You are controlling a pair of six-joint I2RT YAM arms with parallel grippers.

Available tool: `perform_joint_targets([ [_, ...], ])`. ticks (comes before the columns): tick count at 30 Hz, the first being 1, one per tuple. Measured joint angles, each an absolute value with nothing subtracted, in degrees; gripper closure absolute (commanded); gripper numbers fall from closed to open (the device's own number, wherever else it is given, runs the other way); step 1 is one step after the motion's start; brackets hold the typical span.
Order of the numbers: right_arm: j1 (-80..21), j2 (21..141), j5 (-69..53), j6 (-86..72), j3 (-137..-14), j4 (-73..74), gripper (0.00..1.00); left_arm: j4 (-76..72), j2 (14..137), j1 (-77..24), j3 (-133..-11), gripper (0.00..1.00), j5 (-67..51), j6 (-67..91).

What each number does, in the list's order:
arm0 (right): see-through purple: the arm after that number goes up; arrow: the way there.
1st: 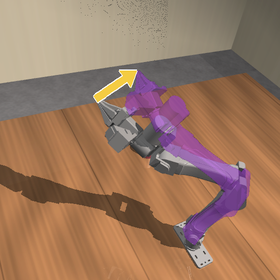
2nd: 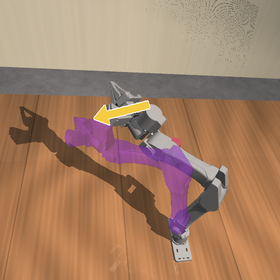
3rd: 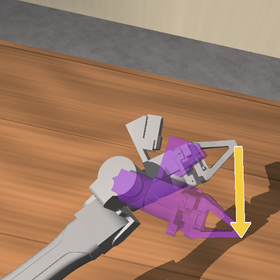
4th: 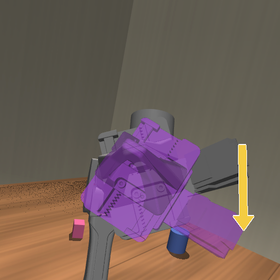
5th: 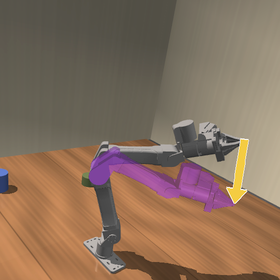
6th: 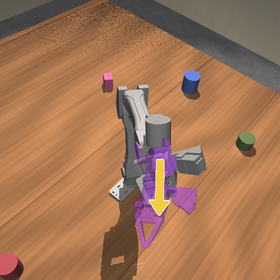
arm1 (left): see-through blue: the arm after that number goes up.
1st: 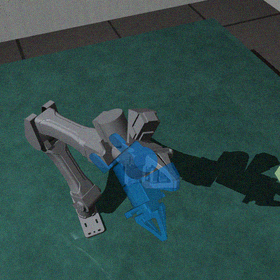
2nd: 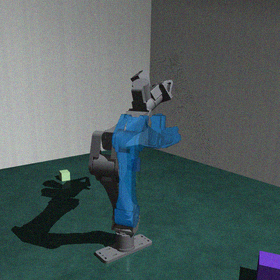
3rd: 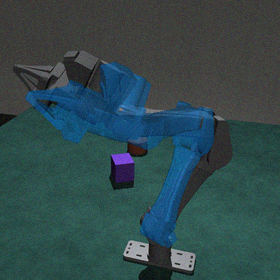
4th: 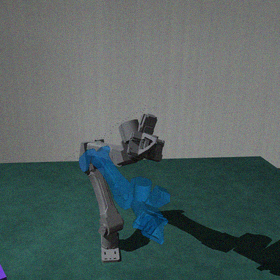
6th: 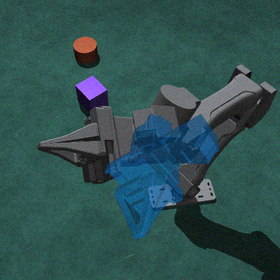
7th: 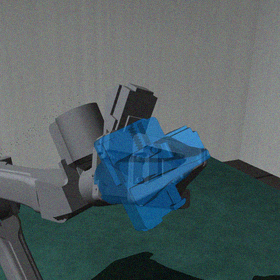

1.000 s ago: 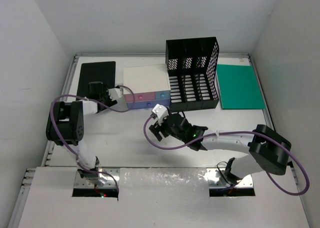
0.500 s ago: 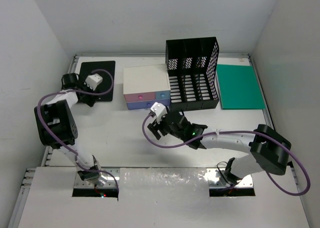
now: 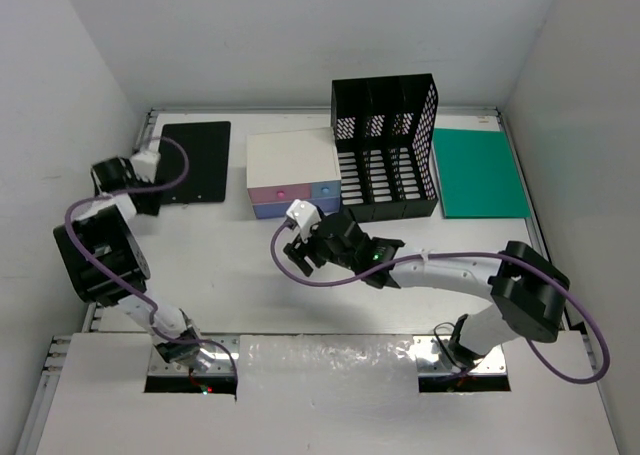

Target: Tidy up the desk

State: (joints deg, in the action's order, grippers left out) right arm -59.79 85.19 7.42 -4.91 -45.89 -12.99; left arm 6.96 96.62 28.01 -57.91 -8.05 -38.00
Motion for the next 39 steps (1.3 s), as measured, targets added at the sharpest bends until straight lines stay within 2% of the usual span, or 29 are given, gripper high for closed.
perform_joint_targets([
  [5, -59.8, 87.5, 6.7, -5.0, -49.7, -10.1, 0.29, -2.7, 88.1, 24.4, -37.9, 0.31, -7.6, -52.9],
  [8, -59.8, 88.5, 6.3, -5.3, -51.8, -8.9, 0.29, -9.5, 86.1, 23.0, -32.2, 0.32, -7.7, -58.9],
  [15, -59.8, 88.6, 5.9, -5.8, -53.5, -8.4, 0.29, -22.7, 94.1, 21.6, -33.7, 0.37, -4.0, -66.7],
  [28, -59.8, 84.4, 7.6, -4.7, -53.5, -7.7, 0.29, -39.3, 106.1, 19.0, -37.8, 0.44, 0.2, -70.5],
  [33, -59.8, 82.1, 8.6, -3.8, -52.5, -7.6, 0.28, -40.4, 108.6, 18.7, -39.4, 0.55, -0.6, -72.5],
  [36, -59.8, 81.3, 9.0, -3.2, -52.2, -7.6, 0.28, -40.9, 110.2, 18.2, -40.1, 0.66, -0.6, -74.6],
  [38, -59.8, 80.9, 9.0, -2.8, -52.2, -7.6, 0.28, -42.3, 111.9, 17.6, -40.7, 0.78, -0.3, -76.1],
  [39, -59.8, 80.8, 9.0, -2.7, -52.2, -7.6, 0.28, -42.7, 112.6, 17.3, -40.9, 0.86, -0.2, -76.4],
])
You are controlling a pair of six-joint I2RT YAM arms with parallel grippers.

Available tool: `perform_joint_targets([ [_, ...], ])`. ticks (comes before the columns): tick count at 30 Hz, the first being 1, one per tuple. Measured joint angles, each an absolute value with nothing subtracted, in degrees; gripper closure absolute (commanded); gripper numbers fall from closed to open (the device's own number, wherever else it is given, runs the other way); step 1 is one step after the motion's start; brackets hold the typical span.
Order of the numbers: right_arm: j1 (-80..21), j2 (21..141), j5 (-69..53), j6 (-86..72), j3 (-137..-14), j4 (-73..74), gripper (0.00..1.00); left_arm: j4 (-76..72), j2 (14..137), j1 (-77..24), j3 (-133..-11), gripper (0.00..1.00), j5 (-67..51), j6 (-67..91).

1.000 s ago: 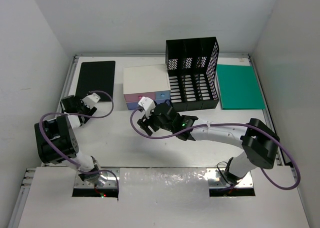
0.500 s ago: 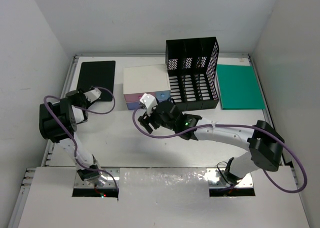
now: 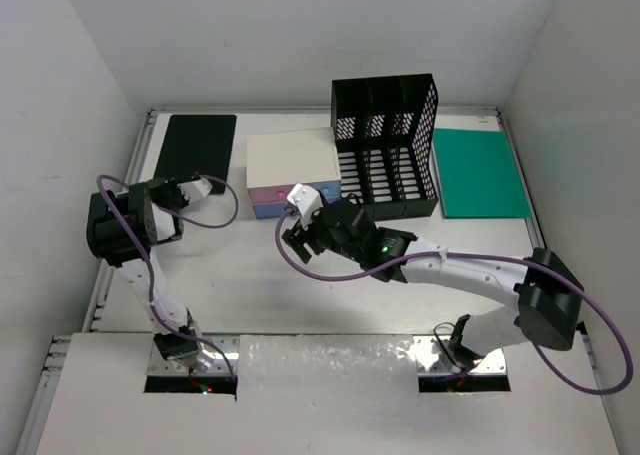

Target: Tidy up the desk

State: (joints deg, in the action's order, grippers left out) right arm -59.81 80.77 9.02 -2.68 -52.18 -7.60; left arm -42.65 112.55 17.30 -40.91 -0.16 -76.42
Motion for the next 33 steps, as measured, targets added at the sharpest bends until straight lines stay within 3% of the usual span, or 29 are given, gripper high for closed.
perform_joint_targets([
  [1, -59.8, 80.7, 9.0, -2.5, -52.2, -7.6, 0.28, -43.2, 113.3, 17.0, -41.0, 0.99, 0.0, -76.5],
  [2, -59.8, 80.5, 9.0, -2.3, -52.2, -7.6, 0.28, -43.7, 113.8, 16.8, -41.0, 1.00, 0.1, -76.4],
  [14, -59.8, 79.1, 9.5, -1.4, -52.1, -7.6, 0.28, -44.7, 113.7, 17.1, -40.6, 1.00, 0.3, -73.1],
  [24, -59.8, 80.6, 9.0, 1.0, -55.0, -3.5, 0.30, -19.3, 93.1, 23.9, -39.3, 1.00, -7.1, -66.7],
  [29, -61.3, 87.5, 3.7, 12.3, -68.8, 1.5, 0.29, -5.7, 82.2, 25.3, -39.3, 1.00, -10.7, -67.3],
  [33, -63.0, 89.7, -3.4, 23.5, -71.7, 0.6, 0.29, 4.7, 75.2, 25.6, -39.3, 1.00, -12.9, -68.9],
])
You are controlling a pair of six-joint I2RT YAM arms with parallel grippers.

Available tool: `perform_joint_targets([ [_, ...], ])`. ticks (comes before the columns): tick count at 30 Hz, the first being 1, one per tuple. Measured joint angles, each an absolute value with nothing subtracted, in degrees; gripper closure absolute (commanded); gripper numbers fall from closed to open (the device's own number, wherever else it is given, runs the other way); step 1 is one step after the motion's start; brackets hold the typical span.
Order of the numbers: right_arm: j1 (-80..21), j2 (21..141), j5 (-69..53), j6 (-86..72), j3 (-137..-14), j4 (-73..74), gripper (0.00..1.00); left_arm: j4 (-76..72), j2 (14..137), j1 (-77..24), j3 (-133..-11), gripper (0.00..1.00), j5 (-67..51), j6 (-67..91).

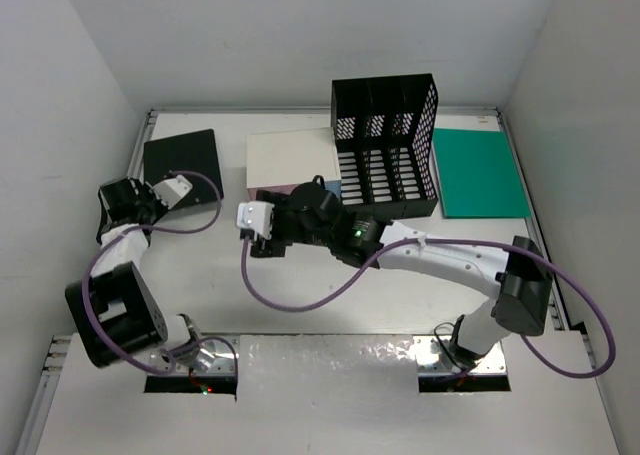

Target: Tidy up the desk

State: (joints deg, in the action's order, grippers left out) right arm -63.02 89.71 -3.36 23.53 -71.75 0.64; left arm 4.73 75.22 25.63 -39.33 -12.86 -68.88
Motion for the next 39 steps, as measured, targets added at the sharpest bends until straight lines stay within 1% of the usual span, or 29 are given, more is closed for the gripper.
perform_joint_targets([
  [5, -63.7, 92.2, -11.0, 32.2, -68.6, -3.6, 0.30, 14.1, 69.3, 27.2, -39.7, 1.00, -14.3, -71.1],
  [10, -63.7, 92.6, -15.0, 32.1, -63.0, -6.3, 0.29, 17.4, 68.3, 27.5, -39.7, 1.00, -14.4, -71.9],
  [13, -63.9, 92.2, -15.6, 30.5, -60.5, -8.3, 0.29, 17.3, 70.4, 27.5, -40.5, 0.76, -13.9, -70.5],
  [14, -63.9, 91.9, -15.6, 29.8, -59.9, -8.8, 0.29, 17.8, 72.5, 27.5, -41.6, 0.59, -13.7, -70.1],
  [15, -64.0, 91.6, -15.6, 29.4, -59.5, -9.1, 0.29, 18.2, 75.0, 27.5, -43.3, 0.50, -13.6, -70.3],
  [17, -64.2, 90.8, -15.2, 28.4, -58.7, -10.0, 0.29, 15.0, 78.9, 27.3, -44.0, 0.44, -13.4, -70.4],
  [19, -64.5, 90.1, -14.9, 27.5, -58.1, -11.1, 0.29, 8.5, 80.0, 26.4, -39.8, 0.43, -11.5, -71.4],
  [24, -64.8, 89.0, -13.8, 25.2, -55.9, -13.5, 0.29, -8.8, 79.5, 20.6, -24.9, 0.42, -7.4, -73.3],
  [29, -65.0, 89.1, -12.9, 23.5, -56.0, -12.8, 0.29, -24.0, 83.5, 19.0, -21.4, 0.45, -5.6, -73.4],
  [33, -65.0, 89.6, -12.1, 22.7, -57.2, -11.9, 0.28, -34.0, 89.0, 18.5, -20.4, 0.52, -3.0, -74.8],
  [39, -65.1, 89.7, -10.8, 22.5, -58.5, -11.0, 0.29, -46.7, 97.6, 18.3, -20.9, 0.53, 1.3, -77.9],
])
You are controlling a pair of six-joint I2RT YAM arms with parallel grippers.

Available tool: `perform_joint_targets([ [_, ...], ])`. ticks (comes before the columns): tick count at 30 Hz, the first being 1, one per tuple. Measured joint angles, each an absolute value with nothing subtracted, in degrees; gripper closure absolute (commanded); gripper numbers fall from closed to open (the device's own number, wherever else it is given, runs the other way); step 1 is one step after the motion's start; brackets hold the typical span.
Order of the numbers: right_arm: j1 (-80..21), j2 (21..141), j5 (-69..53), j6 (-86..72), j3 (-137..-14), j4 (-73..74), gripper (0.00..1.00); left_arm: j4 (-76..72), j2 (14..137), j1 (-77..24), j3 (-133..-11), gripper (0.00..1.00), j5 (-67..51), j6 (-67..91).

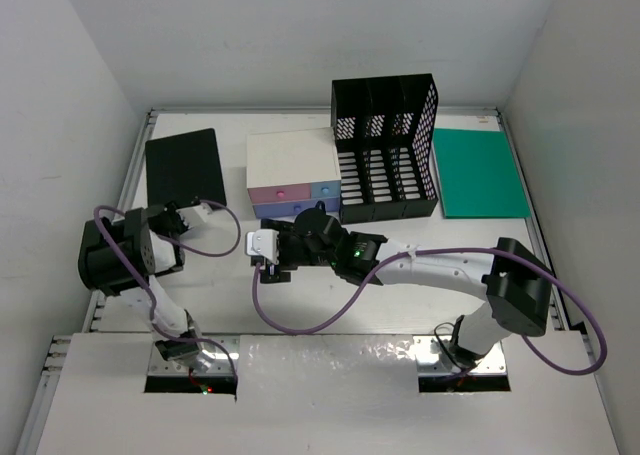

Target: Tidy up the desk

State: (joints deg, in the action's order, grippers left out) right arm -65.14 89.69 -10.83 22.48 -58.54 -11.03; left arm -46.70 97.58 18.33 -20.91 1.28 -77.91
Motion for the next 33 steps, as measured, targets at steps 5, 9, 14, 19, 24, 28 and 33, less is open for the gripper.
perform_joint_targets([
  [5, -65.3, 89.6, -10.0, 22.5, -58.6, -10.4, 0.28, -51.5, 102.5, 18.3, -23.2, 0.56, 3.3, -79.2],
  [9, -65.4, 88.9, -9.1, 22.7, -58.6, -10.0, 0.28, -52.1, 103.7, 18.3, -23.3, 0.73, 3.0, -80.6],
  [14, -65.4, 86.6, -7.9, 23.0, -58.6, -9.8, 0.28, -54.7, 107.3, 18.3, -23.3, 1.00, 2.3, -84.1],
  [19, -65.4, 84.8, -6.6, 23.3, -58.4, -10.0, 0.28, -60.4, 111.0, 18.1, -23.7, 1.00, 2.6, -85.8],
  [24, -65.4, 85.0, -4.5, 23.0, -58.2, -10.3, 0.28, -55.1, 107.9, 18.2, -24.5, 1.00, 1.8, -82.2],
  [28, -65.4, 90.0, -2.5, 22.2, -62.2, -8.8, 0.29, -43.0, 100.3, 19.9, -27.3, 1.00, -2.7, -77.1],
  [33, -65.3, 99.9, -4.4, 25.5, -70.6, -7.5, 0.31, -34.1, 93.0, 22.3, -30.8, 1.00, -6.9, -73.2],
])
